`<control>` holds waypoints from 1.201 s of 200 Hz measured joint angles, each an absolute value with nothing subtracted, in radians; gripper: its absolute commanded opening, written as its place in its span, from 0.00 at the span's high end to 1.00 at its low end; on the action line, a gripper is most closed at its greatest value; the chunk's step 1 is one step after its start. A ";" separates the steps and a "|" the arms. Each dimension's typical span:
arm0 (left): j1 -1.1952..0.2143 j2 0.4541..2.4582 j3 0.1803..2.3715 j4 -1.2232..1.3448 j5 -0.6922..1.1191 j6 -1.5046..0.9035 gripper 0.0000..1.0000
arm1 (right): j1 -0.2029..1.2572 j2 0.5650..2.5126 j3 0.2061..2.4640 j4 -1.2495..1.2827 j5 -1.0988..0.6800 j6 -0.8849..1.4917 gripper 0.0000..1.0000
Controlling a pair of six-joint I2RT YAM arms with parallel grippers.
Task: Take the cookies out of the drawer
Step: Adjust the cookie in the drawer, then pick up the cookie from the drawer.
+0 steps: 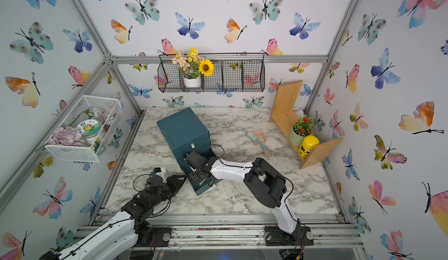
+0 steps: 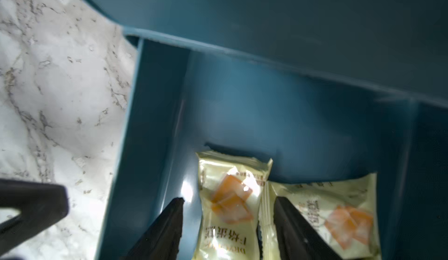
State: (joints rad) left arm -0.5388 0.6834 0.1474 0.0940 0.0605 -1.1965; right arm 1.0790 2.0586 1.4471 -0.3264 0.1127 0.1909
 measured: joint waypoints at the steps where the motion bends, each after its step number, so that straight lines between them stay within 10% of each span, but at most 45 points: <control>1: -0.539 0.683 0.147 0.094 0.060 -1.197 0.56 | 1.079 2.059 1.448 -0.327 0.113 0.191 0.36; 240: -0.539 0.692 0.147 0.093 0.048 -1.198 0.56 | 1.099 2.037 1.481 -0.364 0.153 0.166 0.68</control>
State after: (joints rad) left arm -0.5388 0.6918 0.1474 0.0925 0.0479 -1.1980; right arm 1.0992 2.0365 1.4815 -0.3637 0.1528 0.1658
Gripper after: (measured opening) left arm 0.439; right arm 0.336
